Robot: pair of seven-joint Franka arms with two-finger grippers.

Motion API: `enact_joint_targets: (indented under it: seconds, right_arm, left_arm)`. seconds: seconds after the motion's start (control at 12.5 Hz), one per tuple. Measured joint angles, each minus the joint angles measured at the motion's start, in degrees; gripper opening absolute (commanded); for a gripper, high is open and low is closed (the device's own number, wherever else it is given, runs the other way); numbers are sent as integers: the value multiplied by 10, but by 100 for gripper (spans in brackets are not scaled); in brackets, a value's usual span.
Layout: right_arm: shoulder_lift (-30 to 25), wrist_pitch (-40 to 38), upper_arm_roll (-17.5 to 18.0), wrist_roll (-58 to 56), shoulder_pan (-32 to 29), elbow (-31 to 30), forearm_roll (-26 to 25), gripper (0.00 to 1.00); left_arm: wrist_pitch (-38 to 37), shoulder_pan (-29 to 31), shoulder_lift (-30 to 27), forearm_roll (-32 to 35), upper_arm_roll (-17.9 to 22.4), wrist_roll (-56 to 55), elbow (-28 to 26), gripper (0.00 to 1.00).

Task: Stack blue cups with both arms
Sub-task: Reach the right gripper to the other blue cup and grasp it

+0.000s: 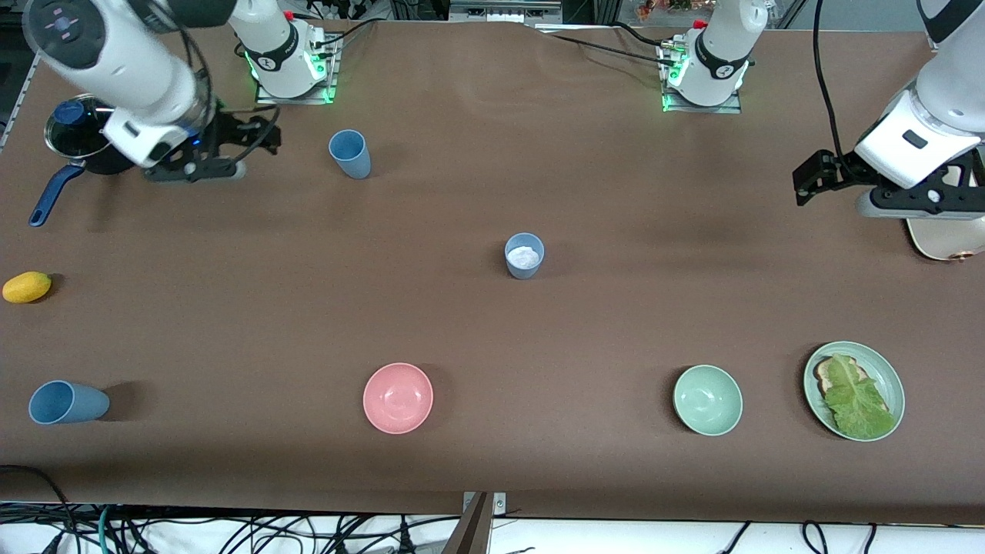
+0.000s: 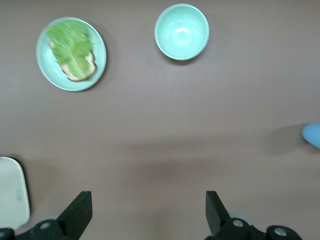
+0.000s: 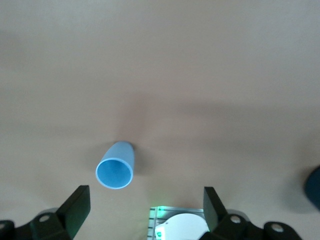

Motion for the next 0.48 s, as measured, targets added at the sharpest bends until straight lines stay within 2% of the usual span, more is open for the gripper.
enact_joint_targets:
  seconds: [0.24,0.48]
  right_arm:
    - [-68,70,18,4,0,-123,20,100]
    - [-75,157,38,4,0,-201,26,100]
  left_arm:
    - [-1,0,0,-26,0,2,-2,100]
    - [-1,-1,0,-26,0,3,-2,100]
